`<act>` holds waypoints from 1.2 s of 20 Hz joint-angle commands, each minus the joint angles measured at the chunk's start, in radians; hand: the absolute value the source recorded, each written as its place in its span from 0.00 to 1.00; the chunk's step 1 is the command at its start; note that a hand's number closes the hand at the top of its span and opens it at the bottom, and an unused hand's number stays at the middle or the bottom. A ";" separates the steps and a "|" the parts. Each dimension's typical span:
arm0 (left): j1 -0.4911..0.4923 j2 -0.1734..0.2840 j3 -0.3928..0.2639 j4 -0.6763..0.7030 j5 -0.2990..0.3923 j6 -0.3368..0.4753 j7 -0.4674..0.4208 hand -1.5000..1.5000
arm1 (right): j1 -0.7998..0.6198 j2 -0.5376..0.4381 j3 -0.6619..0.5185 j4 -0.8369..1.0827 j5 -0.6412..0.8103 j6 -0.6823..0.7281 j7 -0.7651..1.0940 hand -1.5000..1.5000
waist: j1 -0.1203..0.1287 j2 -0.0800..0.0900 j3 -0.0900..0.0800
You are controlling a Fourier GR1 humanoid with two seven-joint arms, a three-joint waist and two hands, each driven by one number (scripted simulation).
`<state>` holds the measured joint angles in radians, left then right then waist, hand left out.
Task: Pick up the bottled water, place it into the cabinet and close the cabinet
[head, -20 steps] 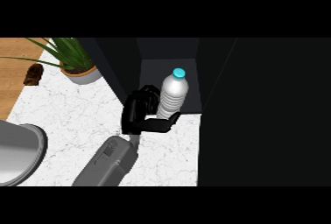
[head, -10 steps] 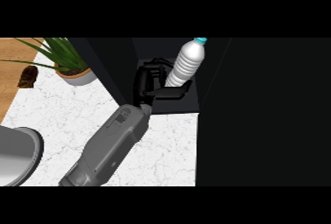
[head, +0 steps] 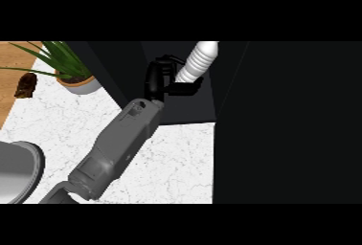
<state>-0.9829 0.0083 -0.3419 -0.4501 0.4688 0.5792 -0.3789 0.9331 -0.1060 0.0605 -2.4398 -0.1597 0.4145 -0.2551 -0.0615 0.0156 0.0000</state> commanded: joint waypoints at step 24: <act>-0.189 0.037 0.134 0.353 -0.025 0.097 -0.166 0.00 | -0.025 -0.021 -0.017 0.024 -0.080 0.082 -0.016 0.00 | -0.046 0.024 -0.002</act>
<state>-1.1773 0.0462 -0.2288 -0.0978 0.4309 0.7089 -0.5208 0.8962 -0.1198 0.0404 -2.4016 -0.1947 0.4764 -0.2740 -0.1005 0.0385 -0.0015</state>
